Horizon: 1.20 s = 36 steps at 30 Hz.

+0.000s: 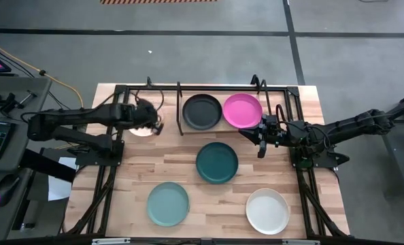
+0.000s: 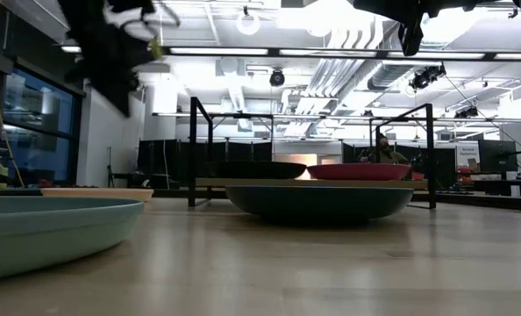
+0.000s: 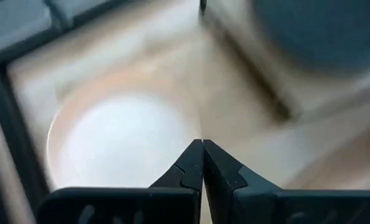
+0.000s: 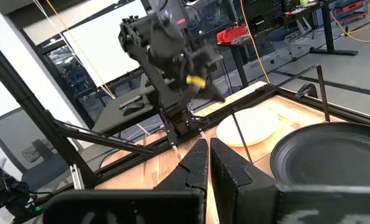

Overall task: Place and stack plates onto a shelf
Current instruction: Stack the light pink plate on top of the black plate on the shelf

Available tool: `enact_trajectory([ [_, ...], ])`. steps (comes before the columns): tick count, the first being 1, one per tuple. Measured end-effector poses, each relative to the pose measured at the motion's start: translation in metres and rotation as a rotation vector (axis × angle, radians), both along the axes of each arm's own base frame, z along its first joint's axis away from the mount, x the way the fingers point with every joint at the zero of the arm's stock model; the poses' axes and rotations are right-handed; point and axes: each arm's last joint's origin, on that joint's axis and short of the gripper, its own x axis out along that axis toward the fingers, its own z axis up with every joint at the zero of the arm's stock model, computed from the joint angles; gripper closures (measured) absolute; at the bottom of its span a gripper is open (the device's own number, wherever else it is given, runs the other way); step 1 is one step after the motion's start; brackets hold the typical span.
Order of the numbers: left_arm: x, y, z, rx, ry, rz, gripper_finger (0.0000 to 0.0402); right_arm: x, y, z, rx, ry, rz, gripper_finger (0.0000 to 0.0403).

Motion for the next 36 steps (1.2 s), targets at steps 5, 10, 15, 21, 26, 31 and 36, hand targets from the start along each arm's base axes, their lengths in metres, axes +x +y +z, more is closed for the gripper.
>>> enact_trajectory([
  [5,-0.012,-0.008,-0.041,-0.144,0.135,-0.080,0.0379,0.000,0.000,0.000,0.000,0.002,0.000,0.0403],
  [10,-0.017,0.000,-0.069,-0.233,0.223,-0.100,0.0327,0.000,0.000,0.000,-0.001,0.003,0.000,0.0403],
  [15,-0.011,0.017,-0.075,-0.258,0.212,-0.165,0.0260,0.000,0.000,0.000,-0.001,0.003,-0.001,0.0403],
  [21,-0.009,0.032,-0.086,-0.305,0.254,-0.206,0.0203,0.000,0.000,0.000,0.008,0.003,-0.001,0.0403],
  [26,-0.002,0.042,-0.101,-0.315,0.295,-0.189,0.0192,0.000,0.000,-0.001,0.002,0.006,-0.001,0.0403],
  [31,0.007,0.045,-0.115,-0.373,0.290,-0.212,0.0194,0.000,0.000,-0.001,0.008,0.013,0.000,0.0403],
  [36,0.011,0.046,-0.124,-0.380,0.337,-0.235,0.0198,0.000,0.000,-0.002,0.007,0.016,0.000,0.0403],
])
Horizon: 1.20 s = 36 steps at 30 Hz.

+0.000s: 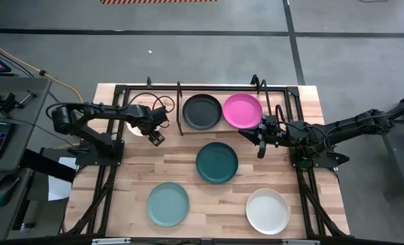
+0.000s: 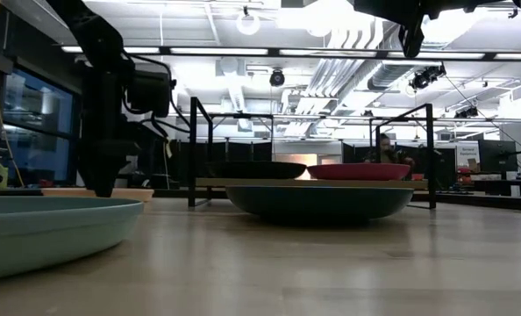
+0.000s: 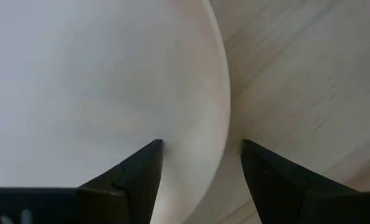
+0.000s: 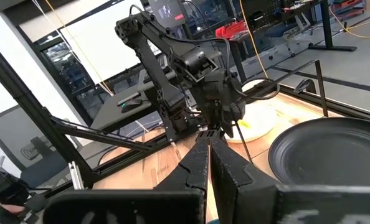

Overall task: Place and stack plates onto a shelf
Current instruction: Stack the light pink plate on top of the black plate on the shelf

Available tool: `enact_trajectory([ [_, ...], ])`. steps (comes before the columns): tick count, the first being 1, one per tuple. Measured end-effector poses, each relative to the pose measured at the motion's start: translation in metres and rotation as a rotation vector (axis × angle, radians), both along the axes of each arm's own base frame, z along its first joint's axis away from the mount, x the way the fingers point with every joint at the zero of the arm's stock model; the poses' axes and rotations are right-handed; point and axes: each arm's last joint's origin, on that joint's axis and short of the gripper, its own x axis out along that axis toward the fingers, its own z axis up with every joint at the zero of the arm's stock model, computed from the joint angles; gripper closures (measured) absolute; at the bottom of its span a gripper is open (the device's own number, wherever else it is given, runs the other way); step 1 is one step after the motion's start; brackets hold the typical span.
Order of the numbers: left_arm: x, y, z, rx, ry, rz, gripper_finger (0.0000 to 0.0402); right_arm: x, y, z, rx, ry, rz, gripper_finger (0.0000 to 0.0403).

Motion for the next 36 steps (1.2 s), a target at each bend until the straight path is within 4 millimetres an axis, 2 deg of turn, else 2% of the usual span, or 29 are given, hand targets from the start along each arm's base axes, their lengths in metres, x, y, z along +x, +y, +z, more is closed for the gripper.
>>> enact_trajectory([
  [4,0.001,0.000,0.001,0.002,0.000,-0.001,0.0241,0.000,0.000,0.000,0.000,0.000,0.000,0.0403],
  [10,-0.002,0.000,0.019,0.034,-0.043,-0.002,0.0384,0.000,0.000,0.000,-0.001,0.005,0.000,0.0403],
  [17,-0.013,0.001,0.055,0.103,-0.103,0.039,0.0399,0.000,0.000,-0.002,0.013,0.019,-0.001,0.0403],
  [22,-0.018,0.003,0.102,0.171,-0.244,0.090,0.0400,0.000,0.000,-0.002,0.020,0.019,0.005,0.0403],
  [30,-0.025,0.000,0.194,0.327,-0.501,0.135,0.0401,0.000,0.000,0.000,0.077,-0.017,-0.009,0.0403],
  [36,-0.013,-0.004,0.259,0.427,-0.658,0.083,0.0401,0.000,0.000,0.007,0.090,-0.085,-0.014,0.0403],
])
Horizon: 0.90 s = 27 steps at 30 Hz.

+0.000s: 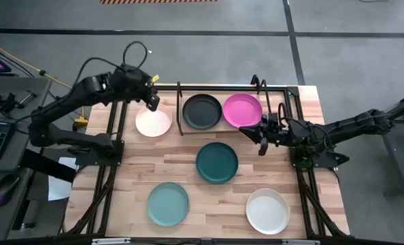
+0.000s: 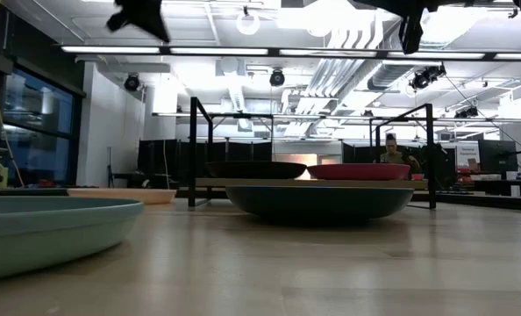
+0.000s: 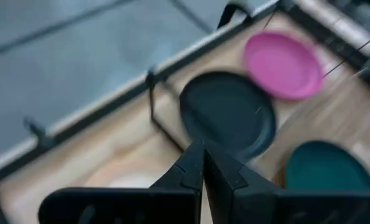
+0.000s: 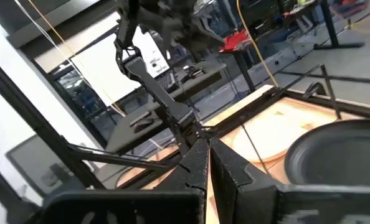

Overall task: Place and stack plates onto a shelf
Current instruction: Stack the light pink plate on top of the black plate on the shelf

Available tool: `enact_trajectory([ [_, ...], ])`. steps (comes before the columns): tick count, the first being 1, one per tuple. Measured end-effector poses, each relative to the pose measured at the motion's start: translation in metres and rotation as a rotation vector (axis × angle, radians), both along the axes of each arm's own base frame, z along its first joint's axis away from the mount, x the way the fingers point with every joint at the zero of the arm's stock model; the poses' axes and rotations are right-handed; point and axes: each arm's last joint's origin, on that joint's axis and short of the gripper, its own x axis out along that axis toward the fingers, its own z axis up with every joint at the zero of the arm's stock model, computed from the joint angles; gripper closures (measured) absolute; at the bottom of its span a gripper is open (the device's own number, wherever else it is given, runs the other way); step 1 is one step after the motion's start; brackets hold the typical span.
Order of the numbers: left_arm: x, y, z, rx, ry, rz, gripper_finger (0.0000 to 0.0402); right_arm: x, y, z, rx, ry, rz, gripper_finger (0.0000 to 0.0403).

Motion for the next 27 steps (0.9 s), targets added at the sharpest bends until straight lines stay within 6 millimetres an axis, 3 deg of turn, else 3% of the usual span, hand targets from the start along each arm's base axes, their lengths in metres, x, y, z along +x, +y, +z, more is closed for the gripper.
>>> enact_trajectory([
  [5,0.022,-0.005,0.028,0.082,-0.018,-0.065,0.0401,0.000,0.000,0.000,-0.016,0.002,-0.015,0.0403],
  [9,0.038,-0.010,0.020,0.069,0.082,-0.137,0.0401,0.000,0.000,0.000,-0.009,0.000,-0.015,0.0403],
  [16,0.041,-0.011,-0.051,-0.135,0.462,-0.150,0.0374,0.000,0.000,-0.002,-0.013,0.018,-0.015,0.0403],
  [23,0.029,-0.020,-0.146,-0.367,0.615,-0.257,0.0296,0.000,-0.001,-0.007,-0.024,0.072,-0.026,0.0403],
  [27,0.024,-0.023,-0.187,-0.420,0.635,-0.273,0.0256,0.000,-0.001,-0.007,-0.029,0.079,-0.033,0.0403],
])
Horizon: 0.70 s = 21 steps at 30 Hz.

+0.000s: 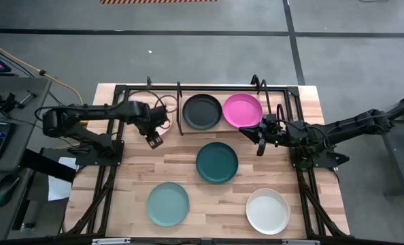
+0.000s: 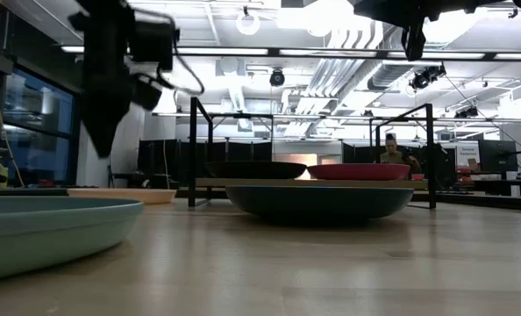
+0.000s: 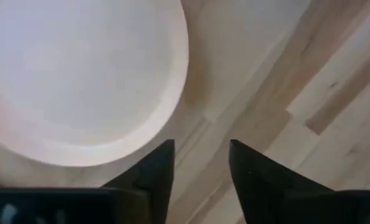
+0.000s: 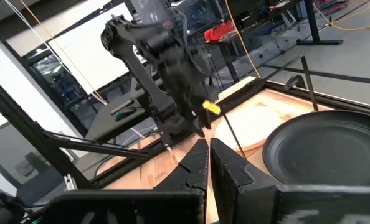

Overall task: Place and stack plates onto a shelf
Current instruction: Stack the light pink plate on top of the black plate on the shelf

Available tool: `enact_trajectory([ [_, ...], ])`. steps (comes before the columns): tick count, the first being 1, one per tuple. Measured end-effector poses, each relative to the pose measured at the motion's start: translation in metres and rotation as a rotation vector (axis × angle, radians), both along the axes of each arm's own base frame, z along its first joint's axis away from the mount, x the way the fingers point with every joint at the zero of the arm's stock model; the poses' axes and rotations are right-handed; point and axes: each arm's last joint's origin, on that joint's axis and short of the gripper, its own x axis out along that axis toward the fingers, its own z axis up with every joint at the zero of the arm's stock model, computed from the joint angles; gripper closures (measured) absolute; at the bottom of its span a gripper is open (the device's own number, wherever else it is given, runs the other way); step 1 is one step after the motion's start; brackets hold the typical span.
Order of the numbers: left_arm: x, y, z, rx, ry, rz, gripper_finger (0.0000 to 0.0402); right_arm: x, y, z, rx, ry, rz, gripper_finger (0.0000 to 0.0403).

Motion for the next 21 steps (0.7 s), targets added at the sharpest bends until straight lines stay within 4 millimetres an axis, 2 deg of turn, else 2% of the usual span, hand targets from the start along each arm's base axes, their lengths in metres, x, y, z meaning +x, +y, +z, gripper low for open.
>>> enact_trajectory([
  [6,0.000,0.001,-0.032,0.039,-0.033,0.003,0.0229,0.000,0.000,-0.001,-0.001,0.006,0.000,0.0403],
  [15,0.008,0.015,-0.061,0.098,0.022,-0.044,0.0236,0.000,0.000,-0.001,0.003,0.006,-0.001,0.0403],
  [18,0.010,0.020,-0.070,0.078,0.043,-0.048,0.0259,0.000,0.000,-0.001,0.009,0.005,-0.002,0.0403],
  [21,0.009,0.020,-0.072,0.052,0.064,-0.066,0.0326,0.000,0.000,-0.001,0.029,0.000,-0.002,0.0403],
])
